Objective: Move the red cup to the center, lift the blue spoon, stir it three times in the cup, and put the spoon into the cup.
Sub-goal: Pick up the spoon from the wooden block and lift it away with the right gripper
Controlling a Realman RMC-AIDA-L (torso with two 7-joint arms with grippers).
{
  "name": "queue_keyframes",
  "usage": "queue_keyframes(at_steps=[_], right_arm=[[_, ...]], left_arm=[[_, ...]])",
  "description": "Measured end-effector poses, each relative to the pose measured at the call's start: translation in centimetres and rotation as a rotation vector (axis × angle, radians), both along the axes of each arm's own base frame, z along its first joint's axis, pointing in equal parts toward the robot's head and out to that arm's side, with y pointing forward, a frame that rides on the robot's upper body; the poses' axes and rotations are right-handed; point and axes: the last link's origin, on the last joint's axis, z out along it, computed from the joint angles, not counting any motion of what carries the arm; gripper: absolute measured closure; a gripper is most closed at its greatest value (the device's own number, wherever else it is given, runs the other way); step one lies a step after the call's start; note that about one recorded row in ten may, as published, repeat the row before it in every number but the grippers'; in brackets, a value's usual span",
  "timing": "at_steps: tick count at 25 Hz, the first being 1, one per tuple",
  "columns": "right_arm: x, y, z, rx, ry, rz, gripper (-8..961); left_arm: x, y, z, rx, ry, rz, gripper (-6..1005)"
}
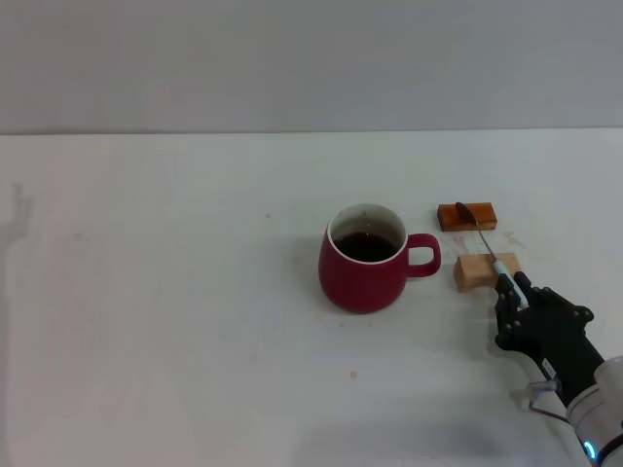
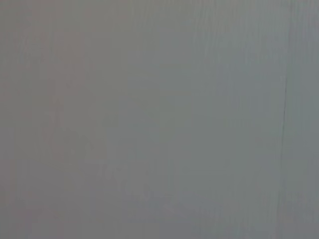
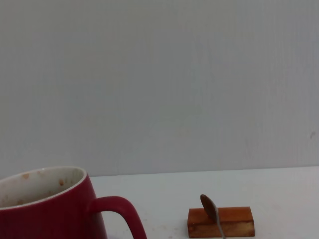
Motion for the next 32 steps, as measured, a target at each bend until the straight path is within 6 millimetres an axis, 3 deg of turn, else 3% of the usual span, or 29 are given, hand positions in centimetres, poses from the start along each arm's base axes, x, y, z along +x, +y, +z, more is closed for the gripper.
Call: queue_keyframes(at_steps=[32], right_arm=[[-0.14,0.50,0.86,0.051,-0.001,0.017,815]], left_arm=[[0.17,0.42,0.19,0.002,0.004,-0.003,137]])
